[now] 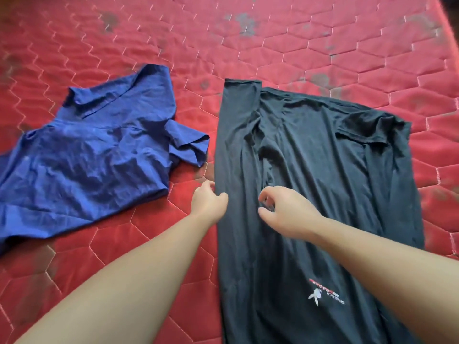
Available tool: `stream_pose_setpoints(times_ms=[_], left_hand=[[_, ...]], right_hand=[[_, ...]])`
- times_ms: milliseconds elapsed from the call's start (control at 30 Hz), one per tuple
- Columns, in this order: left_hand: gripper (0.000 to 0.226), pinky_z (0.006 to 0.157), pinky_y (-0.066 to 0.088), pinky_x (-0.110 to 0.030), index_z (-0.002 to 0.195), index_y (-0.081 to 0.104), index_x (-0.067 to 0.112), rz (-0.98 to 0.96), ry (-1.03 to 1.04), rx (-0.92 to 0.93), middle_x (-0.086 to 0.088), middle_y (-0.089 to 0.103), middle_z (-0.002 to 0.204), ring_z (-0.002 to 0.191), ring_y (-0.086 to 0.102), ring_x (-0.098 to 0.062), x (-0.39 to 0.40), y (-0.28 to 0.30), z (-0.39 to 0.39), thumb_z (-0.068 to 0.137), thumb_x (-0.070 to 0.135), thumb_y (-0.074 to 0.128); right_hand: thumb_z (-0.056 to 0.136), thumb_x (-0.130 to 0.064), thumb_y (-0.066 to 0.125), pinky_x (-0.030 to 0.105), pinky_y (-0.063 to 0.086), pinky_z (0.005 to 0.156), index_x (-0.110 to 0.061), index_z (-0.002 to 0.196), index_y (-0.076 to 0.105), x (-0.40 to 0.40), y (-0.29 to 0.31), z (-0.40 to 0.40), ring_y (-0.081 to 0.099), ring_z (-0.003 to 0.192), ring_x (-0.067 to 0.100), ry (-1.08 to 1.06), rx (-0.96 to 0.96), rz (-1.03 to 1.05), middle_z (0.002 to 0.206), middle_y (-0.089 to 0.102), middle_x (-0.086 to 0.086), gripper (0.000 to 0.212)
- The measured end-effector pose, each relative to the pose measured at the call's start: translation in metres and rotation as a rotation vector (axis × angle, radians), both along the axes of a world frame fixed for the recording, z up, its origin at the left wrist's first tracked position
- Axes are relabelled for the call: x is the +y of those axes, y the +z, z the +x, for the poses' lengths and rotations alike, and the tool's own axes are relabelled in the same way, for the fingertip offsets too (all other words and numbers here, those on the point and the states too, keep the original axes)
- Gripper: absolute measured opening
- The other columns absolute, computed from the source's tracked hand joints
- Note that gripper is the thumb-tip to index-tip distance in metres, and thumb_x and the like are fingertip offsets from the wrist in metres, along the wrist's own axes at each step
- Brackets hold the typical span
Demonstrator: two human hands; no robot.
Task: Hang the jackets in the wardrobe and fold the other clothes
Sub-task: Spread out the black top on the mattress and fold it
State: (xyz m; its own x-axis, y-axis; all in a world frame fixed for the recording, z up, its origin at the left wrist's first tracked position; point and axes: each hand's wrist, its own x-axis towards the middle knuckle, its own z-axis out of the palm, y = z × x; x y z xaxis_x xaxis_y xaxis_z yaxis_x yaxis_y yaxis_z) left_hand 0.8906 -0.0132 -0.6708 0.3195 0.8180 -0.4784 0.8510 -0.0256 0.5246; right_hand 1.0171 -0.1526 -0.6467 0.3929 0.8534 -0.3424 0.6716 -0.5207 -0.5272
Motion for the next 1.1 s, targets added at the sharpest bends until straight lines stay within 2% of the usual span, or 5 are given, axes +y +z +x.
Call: stream_pose_setpoints(times_ms=[333, 500, 667, 933, 1100], left_hand=[[0.045, 0.075, 0.057, -0.03, 0.119, 0.058, 0.022, -0.294, 0.14, -0.353, 0.006, 0.069, 0.102, 0.088, 0.068, -0.014, 0.084, -0.017, 0.061, 0.077, 0.021, 0.073], [0.045, 0.072, 0.05, -0.023, 0.106, 0.056, 0.032, -0.497, -0.014, -0.615, 0.011, 0.068, 0.089, 0.076, 0.061, -0.006, 0.084, -0.002, 0.073, 0.078, -0.002, 0.062], [0.063, 0.061, 0.046, -0.013, 0.129, 0.051, 0.033, -0.532, -0.218, -0.691, 0.014, 0.064, 0.091, 0.068, 0.057, -0.001, 0.069, 0.008, 0.076, 0.076, -0.001, 0.059], [0.081, 0.088, 0.052, -0.039, 0.146, 0.023, 0.044, -0.218, -0.651, -0.326, -0.01, 0.061, 0.122, 0.102, 0.058, -0.033, 0.041, 0.023, 0.094, 0.077, 0.009, 0.047], [0.076, 0.088, 0.051, -0.038, 0.15, 0.018, 0.035, -0.317, -0.867, -0.164, -0.006, 0.063, 0.112, 0.101, 0.059, -0.026, 0.022, 0.012, 0.093, 0.083, 0.021, 0.052]], right_hand=[[0.088, -0.03, 0.056, 0.023, 0.037, 0.071, -0.019, 0.098, 0.067, 0.144, -0.029, 0.026, 0.062, 0.088, 0.015, -0.487, 0.047, 0.216, 0.083, 0.063, -0.008, 0.018], [0.08, -0.052, 0.066, 0.032, 0.04, 0.082, -0.01, 0.131, 0.044, 0.221, -0.025, 0.052, 0.056, 0.114, 0.027, -0.615, 0.086, -0.069, 0.127, 0.055, 0.009, 0.069], [0.083, -0.014, 0.053, 0.028, 0.045, 0.081, -0.013, 0.108, 0.062, 0.244, -0.016, 0.086, 0.06, 0.106, 0.029, -0.544, -0.011, -0.157, 0.116, 0.064, 0.01, 0.026], [0.069, -0.026, 0.055, 0.031, 0.049, 0.068, -0.007, 0.091, 0.063, 0.212, 0.01, 0.151, 0.063, 0.066, 0.025, -0.851, 1.052, 0.257, 0.081, 0.064, 0.012, 0.03], [0.083, -0.018, 0.071, 0.032, 0.053, 0.071, -0.011, 0.098, 0.071, 0.182, -0.026, 0.152, 0.062, 0.073, 0.02, -0.604, 0.412, 0.044, 0.082, 0.069, 0.007, 0.017]])
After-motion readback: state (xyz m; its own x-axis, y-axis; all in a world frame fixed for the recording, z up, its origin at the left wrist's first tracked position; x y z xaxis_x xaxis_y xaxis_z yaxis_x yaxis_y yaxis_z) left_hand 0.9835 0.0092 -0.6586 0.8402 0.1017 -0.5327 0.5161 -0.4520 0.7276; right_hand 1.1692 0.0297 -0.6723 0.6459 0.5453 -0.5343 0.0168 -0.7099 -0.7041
